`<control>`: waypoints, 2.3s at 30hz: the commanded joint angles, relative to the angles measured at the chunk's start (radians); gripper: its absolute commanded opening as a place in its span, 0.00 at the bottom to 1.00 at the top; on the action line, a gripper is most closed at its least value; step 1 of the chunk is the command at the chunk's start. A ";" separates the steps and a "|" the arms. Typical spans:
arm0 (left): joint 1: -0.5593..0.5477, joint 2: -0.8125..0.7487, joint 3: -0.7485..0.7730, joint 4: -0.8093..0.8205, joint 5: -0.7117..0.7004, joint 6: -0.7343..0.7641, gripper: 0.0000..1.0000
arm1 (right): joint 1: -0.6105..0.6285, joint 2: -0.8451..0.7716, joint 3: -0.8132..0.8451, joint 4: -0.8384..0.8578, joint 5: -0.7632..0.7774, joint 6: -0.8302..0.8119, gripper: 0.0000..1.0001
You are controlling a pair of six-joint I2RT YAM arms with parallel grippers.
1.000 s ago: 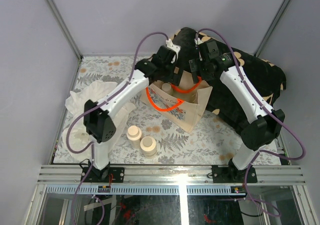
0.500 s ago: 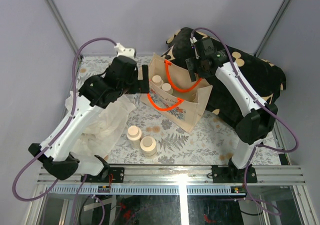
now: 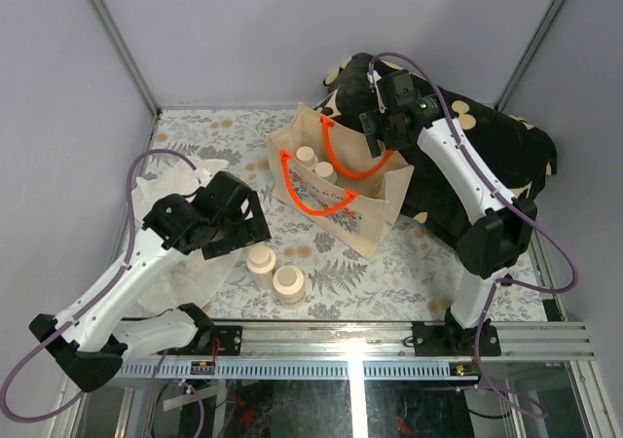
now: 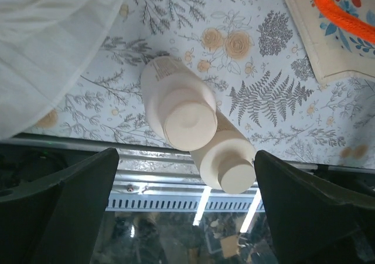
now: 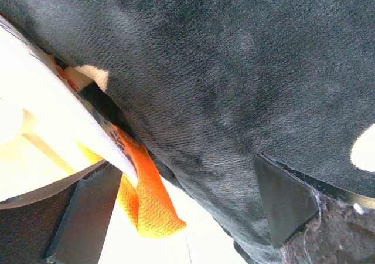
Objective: Place the personal care products into the canvas bag
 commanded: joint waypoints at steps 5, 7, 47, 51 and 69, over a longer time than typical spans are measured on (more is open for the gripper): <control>-0.005 -0.015 -0.108 0.085 0.036 -0.211 1.00 | -0.002 -0.018 0.033 0.005 -0.034 -0.021 0.99; -0.005 0.006 -0.112 0.100 0.016 -0.230 1.00 | -0.001 -0.022 0.037 0.006 -0.036 -0.021 0.99; 0.092 0.171 -0.334 0.290 0.163 -0.153 0.65 | -0.003 -0.082 -0.012 0.027 0.024 -0.018 0.99; 0.091 0.169 -0.322 0.301 0.166 -0.137 0.44 | -0.002 -0.085 -0.014 0.030 0.029 -0.017 0.99; 0.119 0.118 0.100 0.258 0.043 0.053 0.00 | -0.001 -0.068 -0.043 0.047 0.005 -0.019 0.99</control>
